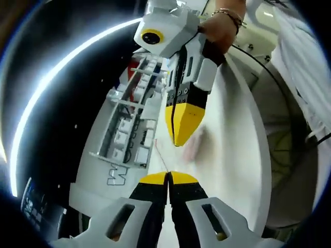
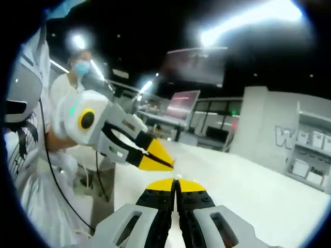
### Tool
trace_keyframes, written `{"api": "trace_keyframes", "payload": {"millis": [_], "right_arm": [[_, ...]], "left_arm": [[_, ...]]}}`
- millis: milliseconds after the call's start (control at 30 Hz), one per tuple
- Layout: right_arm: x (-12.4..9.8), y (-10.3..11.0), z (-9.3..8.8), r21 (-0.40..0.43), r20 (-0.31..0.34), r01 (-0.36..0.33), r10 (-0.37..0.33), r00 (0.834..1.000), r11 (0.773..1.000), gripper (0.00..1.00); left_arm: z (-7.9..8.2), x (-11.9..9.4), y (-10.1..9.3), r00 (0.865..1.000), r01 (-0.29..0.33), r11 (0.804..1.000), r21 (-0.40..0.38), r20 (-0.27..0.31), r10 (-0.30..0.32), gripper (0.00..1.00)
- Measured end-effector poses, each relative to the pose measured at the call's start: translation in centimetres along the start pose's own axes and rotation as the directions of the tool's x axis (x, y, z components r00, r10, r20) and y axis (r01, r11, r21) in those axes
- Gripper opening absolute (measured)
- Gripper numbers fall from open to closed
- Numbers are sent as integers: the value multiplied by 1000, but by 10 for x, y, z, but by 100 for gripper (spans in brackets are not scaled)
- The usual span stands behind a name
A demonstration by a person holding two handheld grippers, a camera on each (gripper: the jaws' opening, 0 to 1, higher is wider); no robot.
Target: Open the resealable bag by pulling the two sides of the seal apart until the entire bag opening is separated and visibly accessible.
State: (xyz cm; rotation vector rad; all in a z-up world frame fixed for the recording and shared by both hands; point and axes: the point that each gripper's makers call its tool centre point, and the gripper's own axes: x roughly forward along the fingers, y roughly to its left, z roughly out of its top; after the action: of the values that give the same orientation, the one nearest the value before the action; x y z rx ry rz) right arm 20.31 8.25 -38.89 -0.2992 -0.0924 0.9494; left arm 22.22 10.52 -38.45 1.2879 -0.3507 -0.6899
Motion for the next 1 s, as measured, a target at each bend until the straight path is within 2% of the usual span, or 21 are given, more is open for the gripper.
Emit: {"api": "trace_keyframes", "payload": {"millis": [167,367,533,633,700,800,900,1000], "right_arm": [[-11,1,1,68,0,-13,13,1000,998,2],[-23,-4,13,123,10,-10,9,1000,992,4],[-21,-3,22,163,10,-44,42,999,986,6],[-15,-6,26,155,-7,-43,45,999,987,1],[-11,-8,29,209,-16,-66,71,997,976,0],[-4,-6,24,258,-90,-120,148,985,959,4],[1,3,18,340,-136,-171,228,964,925,5],[5,8,12,386,-175,-203,287,942,900,6]], "left_arm": [[0,-2,-1,1000,-5,1000,-4,1,5,1],[2,-2,-11,1000,7,1000,29,2,-7,1],[7,-2,-13,1000,3,998,66,13,-4,1],[8,-2,-14,1000,5,996,91,15,-6,1],[9,-3,-15,1000,7,995,95,19,-9,1],[10,-2,-12,1000,8,992,122,24,-11,1],[11,-2,-13,999,10,989,150,30,-14,1],[12,-2,-14,999,15,985,170,33,-21,1]]}}
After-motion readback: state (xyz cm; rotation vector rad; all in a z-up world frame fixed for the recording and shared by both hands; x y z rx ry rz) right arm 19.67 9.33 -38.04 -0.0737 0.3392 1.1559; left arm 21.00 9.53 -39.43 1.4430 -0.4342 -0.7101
